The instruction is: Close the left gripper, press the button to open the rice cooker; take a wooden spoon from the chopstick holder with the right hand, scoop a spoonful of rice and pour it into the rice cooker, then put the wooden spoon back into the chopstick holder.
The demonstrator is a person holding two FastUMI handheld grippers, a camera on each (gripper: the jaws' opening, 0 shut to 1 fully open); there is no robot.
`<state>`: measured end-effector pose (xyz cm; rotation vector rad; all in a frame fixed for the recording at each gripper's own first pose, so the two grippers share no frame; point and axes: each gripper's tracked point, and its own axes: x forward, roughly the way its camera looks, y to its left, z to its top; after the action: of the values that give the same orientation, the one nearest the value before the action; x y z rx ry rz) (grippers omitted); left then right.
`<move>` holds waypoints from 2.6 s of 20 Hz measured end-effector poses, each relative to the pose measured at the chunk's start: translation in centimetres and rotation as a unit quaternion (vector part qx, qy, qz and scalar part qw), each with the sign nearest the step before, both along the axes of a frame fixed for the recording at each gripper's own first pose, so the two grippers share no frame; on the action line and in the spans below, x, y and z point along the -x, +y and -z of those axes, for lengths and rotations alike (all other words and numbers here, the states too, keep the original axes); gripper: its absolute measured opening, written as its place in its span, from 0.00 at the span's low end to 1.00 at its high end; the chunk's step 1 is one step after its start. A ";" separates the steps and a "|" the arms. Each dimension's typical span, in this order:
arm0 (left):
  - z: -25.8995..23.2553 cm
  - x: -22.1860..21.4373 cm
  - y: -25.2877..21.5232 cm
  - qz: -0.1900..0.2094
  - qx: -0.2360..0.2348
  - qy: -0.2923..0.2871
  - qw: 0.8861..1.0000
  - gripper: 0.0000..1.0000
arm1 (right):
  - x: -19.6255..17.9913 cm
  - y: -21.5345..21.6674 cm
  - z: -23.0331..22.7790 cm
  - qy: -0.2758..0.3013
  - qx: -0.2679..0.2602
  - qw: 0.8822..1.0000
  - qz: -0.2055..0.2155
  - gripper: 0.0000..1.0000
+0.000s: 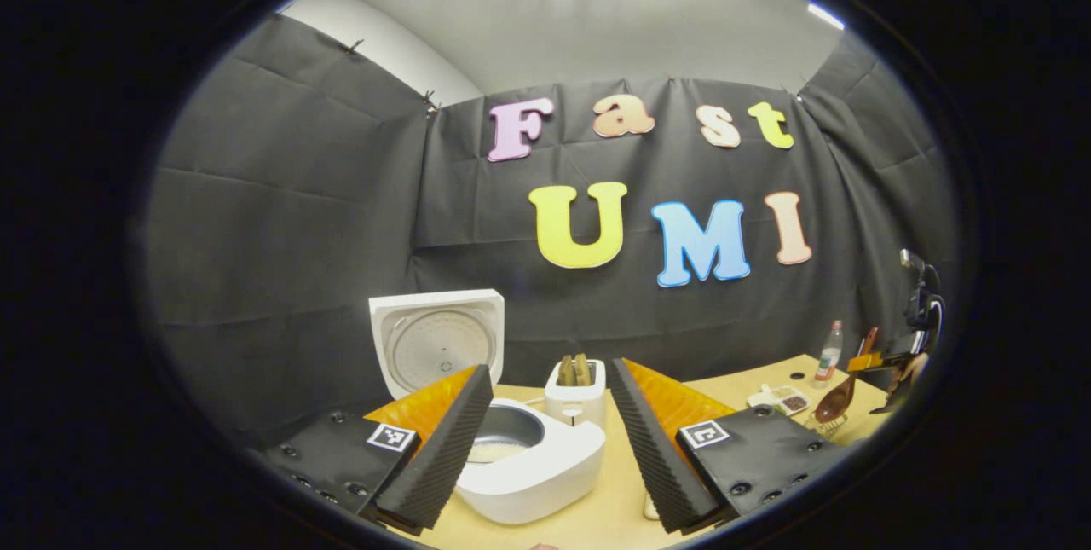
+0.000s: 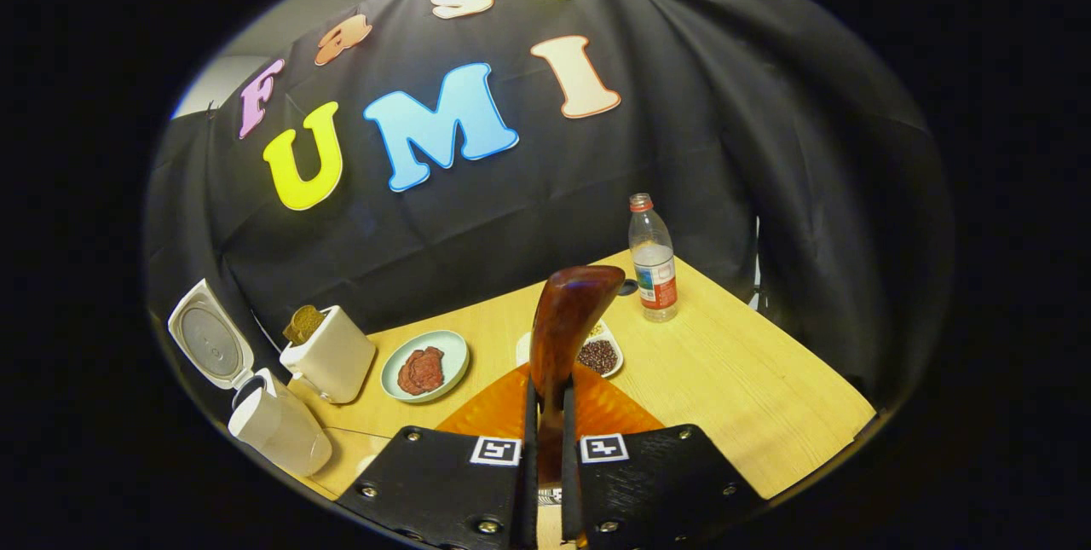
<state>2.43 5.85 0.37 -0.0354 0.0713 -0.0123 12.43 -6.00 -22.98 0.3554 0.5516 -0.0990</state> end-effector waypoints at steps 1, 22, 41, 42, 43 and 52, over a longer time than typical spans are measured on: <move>0.0 0.2 -0.3 0.000 -0.002 0.001 1.000 0.97 | 0.2 -0.1 0.8 0.006 -0.003 1.000 0.001 0.11; -0.9 0.8 -2.2 -0.001 -0.014 -0.002 1.000 0.98 | 1.4 -1.9 5.7 0.037 -0.029 0.999 0.017 0.36; -1.2 -7.0 2.3 -0.027 -0.012 -0.004 1.000 0.94 | 6.0 -3.4 -12.0 -0.106 0.159 0.982 -0.003 0.98; -1.4 -7.8 3.2 -0.034 -0.015 -0.006 0.999 0.98 | 6.1 -2.7 -13.1 -0.116 0.161 0.980 -0.007 0.98; -1.7 -8.6 4.2 -0.042 -0.018 -0.005 0.999 0.94 | 6.5 -1.7 -13.9 -0.124 0.162 0.979 -0.013 0.98; -4.9 -16.5 14.2 -0.102 -0.009 -0.020 0.995 0.98 | 8.2 3.8 -18.4 -0.167 0.202 0.965 -0.019 0.98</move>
<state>18.97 20.05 5.27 -0.0247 0.0282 0.1914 4.21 -2.15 -4.55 -0.0391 0.1947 -0.1084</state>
